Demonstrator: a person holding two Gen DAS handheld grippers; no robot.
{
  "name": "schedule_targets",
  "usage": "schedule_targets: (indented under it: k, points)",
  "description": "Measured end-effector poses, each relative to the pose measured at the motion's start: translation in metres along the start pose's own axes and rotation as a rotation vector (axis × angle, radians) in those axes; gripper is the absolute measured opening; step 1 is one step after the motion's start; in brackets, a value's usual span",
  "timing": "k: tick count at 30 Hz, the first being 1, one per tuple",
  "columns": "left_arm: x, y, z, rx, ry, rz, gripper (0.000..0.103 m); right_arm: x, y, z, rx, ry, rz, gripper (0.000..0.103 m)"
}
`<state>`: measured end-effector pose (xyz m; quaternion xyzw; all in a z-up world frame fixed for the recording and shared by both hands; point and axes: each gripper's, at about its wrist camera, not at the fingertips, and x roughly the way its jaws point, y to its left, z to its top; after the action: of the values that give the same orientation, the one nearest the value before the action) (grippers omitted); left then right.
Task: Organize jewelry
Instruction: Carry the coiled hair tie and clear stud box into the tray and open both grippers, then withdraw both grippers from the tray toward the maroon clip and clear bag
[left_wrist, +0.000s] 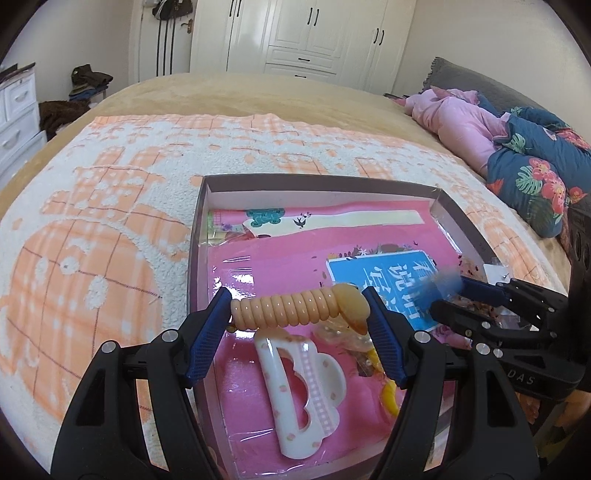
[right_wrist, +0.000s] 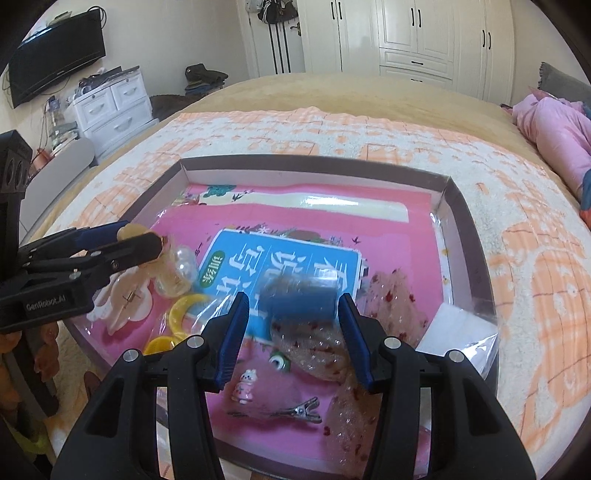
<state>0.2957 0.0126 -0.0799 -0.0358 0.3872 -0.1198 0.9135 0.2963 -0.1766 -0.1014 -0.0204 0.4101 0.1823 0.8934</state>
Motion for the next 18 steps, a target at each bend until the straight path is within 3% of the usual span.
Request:
schedule_targets:
  k: [12,18]
  points:
    - [-0.007,-0.004,-0.002,0.003,-0.006,0.006,0.064,-0.029,-0.002,-0.013,0.015,-0.056,-0.002,0.055]
    - [-0.022,-0.006,-0.005,-0.012,-0.026,0.004,0.073,-0.046,-0.005,-0.022,0.025,-0.085,-0.008,0.063]
